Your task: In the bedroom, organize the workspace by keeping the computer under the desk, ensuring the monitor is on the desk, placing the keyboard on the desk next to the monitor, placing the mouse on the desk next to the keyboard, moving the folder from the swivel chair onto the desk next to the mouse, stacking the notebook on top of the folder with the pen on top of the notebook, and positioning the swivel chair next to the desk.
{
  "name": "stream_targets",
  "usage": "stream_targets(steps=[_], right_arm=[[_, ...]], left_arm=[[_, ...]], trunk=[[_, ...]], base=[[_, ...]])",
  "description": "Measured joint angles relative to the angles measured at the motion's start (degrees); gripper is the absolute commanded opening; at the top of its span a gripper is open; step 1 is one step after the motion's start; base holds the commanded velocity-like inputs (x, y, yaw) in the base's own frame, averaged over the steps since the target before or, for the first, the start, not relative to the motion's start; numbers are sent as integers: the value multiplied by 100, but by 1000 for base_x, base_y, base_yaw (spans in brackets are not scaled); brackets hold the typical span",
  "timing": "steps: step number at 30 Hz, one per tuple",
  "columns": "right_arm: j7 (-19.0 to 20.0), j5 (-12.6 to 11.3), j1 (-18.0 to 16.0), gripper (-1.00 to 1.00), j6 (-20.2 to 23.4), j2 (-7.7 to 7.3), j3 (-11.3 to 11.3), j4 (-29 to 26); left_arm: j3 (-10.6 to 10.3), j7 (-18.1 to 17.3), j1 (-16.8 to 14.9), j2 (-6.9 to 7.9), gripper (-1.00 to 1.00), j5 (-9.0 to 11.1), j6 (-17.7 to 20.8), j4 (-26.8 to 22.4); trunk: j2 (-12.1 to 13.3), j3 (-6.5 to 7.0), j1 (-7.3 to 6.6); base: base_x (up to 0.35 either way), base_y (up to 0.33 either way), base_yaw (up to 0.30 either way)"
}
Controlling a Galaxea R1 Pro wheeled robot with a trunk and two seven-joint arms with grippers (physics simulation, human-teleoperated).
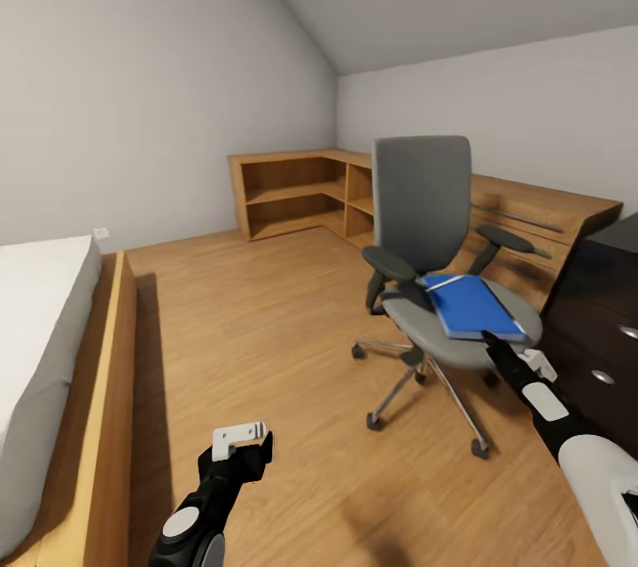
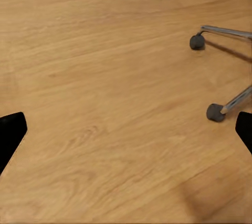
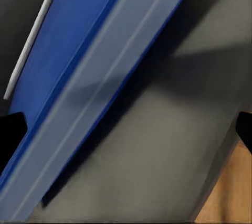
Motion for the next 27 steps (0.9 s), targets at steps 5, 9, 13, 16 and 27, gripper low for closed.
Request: stream_targets(steps=[5,9,13,16,27], right_arm=[[9,5,1,100,0,0,7,1],[9,10,2,100,0,-1,2,0],[8,13,2,100,0,-5,0,1],[8,14,2,100,-2,-4,-1,2],[4,20,3,100,-9,-8,-7,3]], left_arm=[[-1,0,-1,0,100,0,-2,-5],[-1,0,-1,0,100,0,-3,-5],[-1,3,-1,0,100,0,-3,-4],[-1,2,-1,0,100,0,-3,-6],[-1,2,-1,0,100,0,-3,-8]], trunk=[[0,0,-1],[0,0,-1],[0,0,-2],[0,0,-2],[0,0,-2]], base=[[291,0,159],[320,0,29],[325,0,5],[326,0,1],[327,0,0]])
